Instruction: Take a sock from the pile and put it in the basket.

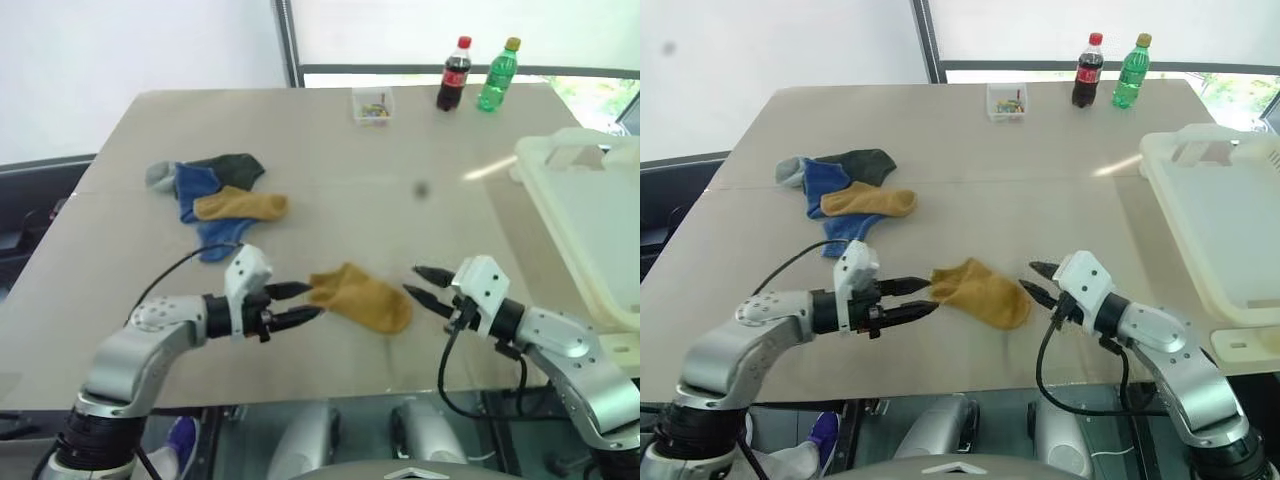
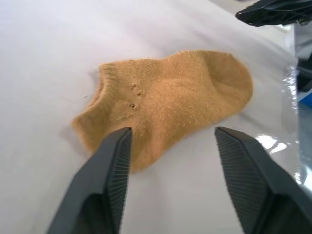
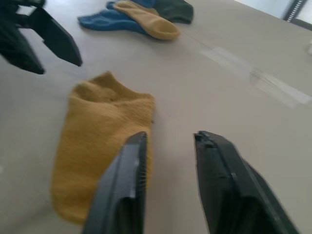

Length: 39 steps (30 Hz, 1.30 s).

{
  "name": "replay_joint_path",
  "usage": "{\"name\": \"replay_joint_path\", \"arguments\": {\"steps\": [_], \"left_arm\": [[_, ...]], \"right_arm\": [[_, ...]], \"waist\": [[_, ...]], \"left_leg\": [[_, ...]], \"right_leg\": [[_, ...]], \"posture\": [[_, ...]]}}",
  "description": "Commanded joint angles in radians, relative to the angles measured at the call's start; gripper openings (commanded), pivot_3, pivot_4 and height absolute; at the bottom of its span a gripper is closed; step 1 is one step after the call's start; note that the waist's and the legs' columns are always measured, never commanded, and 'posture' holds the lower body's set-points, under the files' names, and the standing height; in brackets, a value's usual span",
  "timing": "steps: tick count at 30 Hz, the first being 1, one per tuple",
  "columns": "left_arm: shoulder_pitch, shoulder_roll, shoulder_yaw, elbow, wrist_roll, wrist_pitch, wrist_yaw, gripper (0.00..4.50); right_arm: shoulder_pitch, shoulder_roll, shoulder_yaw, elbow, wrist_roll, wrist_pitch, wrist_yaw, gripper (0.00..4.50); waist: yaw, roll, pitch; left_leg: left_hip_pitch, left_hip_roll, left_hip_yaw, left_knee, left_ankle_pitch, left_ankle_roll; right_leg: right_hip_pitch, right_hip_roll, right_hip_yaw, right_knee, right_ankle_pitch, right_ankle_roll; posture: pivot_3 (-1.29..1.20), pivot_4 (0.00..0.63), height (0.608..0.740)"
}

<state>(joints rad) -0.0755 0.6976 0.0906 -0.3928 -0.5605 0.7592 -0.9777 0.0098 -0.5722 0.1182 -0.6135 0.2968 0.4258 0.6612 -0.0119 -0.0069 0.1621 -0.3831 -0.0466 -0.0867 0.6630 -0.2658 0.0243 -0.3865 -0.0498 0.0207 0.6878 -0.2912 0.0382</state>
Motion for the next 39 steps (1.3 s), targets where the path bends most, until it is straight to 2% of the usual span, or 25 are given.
{"name": "replay_joint_path", "arguments": {"steps": [1,2,4,9,14,18,23,26,28,29,30,34,37,39], "left_arm": [[-0.05,-0.006,0.045,0.064,-0.051,0.085,0.059,2.79],[-0.061,-0.008,0.042,0.081,-0.046,0.096,0.077,2.79],[-0.076,-0.016,0.034,0.099,-0.035,0.116,0.119,2.79],[-0.117,-0.074,0.04,0.135,-0.06,0.151,0.191,2.79],[-0.187,-0.122,0.027,0.191,-0.092,0.263,0.253,2.79],[-0.217,-0.142,-0.044,0.216,-0.06,0.308,0.287,2.79],[-0.204,-0.128,-0.125,0.194,-0.043,0.312,0.267,2.79],[-0.203,-0.125,-0.152,0.206,-0.036,0.301,0.255,1.91],[-0.202,-0.126,-0.161,0.21,-0.033,0.29,0.249,0.96],[-0.206,-0.14,-0.145,0.213,-0.049,0.306,0.257,0.67],[-0.21,-0.15,-0.126,0.22,-0.063,0.321,0.264,0.1],[-0.226,-0.184,0.01,0.247,-0.18,0.42,0.264,0.04],[-0.277,-0.226,0.201,0.273,-0.374,0.578,0.287,0.04],[-0.295,-0.228,0.282,0.282,-0.457,0.642,0.301,0.04]], "right_arm": [[-0.041,-0.002,0.035,-0.02,0.005,0.036,0.009,1.6],[-0.053,-0.007,0.044,-0.004,0.0,0.047,0.015,1.6],[-0.065,-0.023,0.059,0.023,-0.019,0.026,0.037,2.13],[-0.043,-0.03,0.052,0.008,-0.008,0.031,0.042,4.4],[-0.021,-0.067,0.087,0.024,-0.039,0.009,0.075,4.46],[-0.051,-0.066,0.151,0.164,-0.156,-0.098,0.069,4.46],[-0.058,-0.063,0.153,0.293,-0.204,-0.199,0.082,4.46],[-0.05,-0.064,0.146,0.315,-0.207,-0.23,0.083,4.5],[-0.048,-0.063,0.145,0.318,-0.208,-0.239,0.082,4.5],[-0.046,-0.063,0.141,0.314,-0.207,-0.242,0.08,4.5],[-0.046,-0.06,0.133,0.309,-0.201,-0.241,0.076,4.5],[-0.046,-0.052,0.098,0.273,-0.172,-0.236,0.068,4.5],[-0.045,-0.048,0.042,0.22,-0.109,-0.227,0.077,4.5],[-0.041,-0.034,-0.007,0.189,-0.049,-0.209,0.074,4.5]], "waist": [[0.001,0.0,0.0],[0.001,0.0,0.0],[0.0,-0.001,0.0],[0.001,-0.001,0.0],[0.001,-0.001,0.001],[0.001,-0.001,0.0],[0.003,-0.001,-0.001],[0.003,-0.001,-0.001],[0.003,-0.001,-0.001],[0.003,-0.001,-0.001],[0.004,-0.001,-0.001],[0.004,-0.001,-0.001],[0.002,-0.003,0.0],[0.002,-0.003,0.001]], "left_leg": [[0.0,0.0,0.0,0.0,0.0,0.0],[0.0,0.0,-0.001,0.0,0.0,0.0],[0.0,-0.001,-0.001,0.0,0.0,0.0],[-0.001,-0.001,-0.002,-0.004,0.0,0.0],[-0.003,-0.002,-0.003,-0.005,0.0,0.0],[-0.001,-0.002,-0.003,-0.005,0.0,0.0],[0.002,-0.002,-0.003,-0.005,0.001,-0.001],[0.004,-0.003,-0.003,-0.006,0.0,0.0],[0.004,-0.003,-0.003,-0.006,0.0,0.0],[0.004,-0.003,-0.003,-0.006,0.0,0.0],[0.004,-0.003,-0.004,-0.006,0.0,0.0],[0.004,-0.003,-0.004,-0.006,0.0,0.0],[0.002,-0.003,-0.005,-0.005,0.0,0.0],[0.0,-0.003,-0.006,-0.005,0.001,-0.001]], "right_leg": [[0.0,0.0,0.0,0.0,0.0,0.0],[0.0,0.0,-0.001,-0.001,0.0,0.0],[0.0,0.0,-0.001,-0.001,0.0,0.0],[0.0,-0.001,-0.002,-0.006,0.0,0.0],[0.0,-0.001,-0.004,-0.009,0.0,0.0],[0.0,-0.001,-0.004,-0.008,0.0,0.0],[0.005,-0.002,-0.004,-0.008,0.001,0.001],[0.008,-0.002,-0.004,-0.009,0.001,0.001],[0.008,-0.003,-0.004,-0.009,0.001,0.001],[0.008,-0.003,-0.004,-0.009,0.001,0.001],[0.008,-0.003,-0.004,-0.009,0.001,0.001],[0.008,-0.003,-0.005,-0.009,0.001,0.001],[0.006,-0.003,-0.005,-0.009,0.001,0.001],[0.003,-0.002,-0.006,-0.008,0.001,0.001]], "posture": [[0.0,0.15,0.74],[0.0,0.15,0.74],[0.0,0.15,0.74],[0.0,0.15,0.74],[0.0,0.15,0.74],[0.0,0.15,0.74],[0.0,0.15,0.74],[0.0,0.15,0.74],[0.0,0.15,0.74],[0.0,0.15,0.74],[0.0,0.15,0.74],[0.0,0.15,0.74],[0.0,0.15,0.74],[0.0,0.15,0.74]]}}
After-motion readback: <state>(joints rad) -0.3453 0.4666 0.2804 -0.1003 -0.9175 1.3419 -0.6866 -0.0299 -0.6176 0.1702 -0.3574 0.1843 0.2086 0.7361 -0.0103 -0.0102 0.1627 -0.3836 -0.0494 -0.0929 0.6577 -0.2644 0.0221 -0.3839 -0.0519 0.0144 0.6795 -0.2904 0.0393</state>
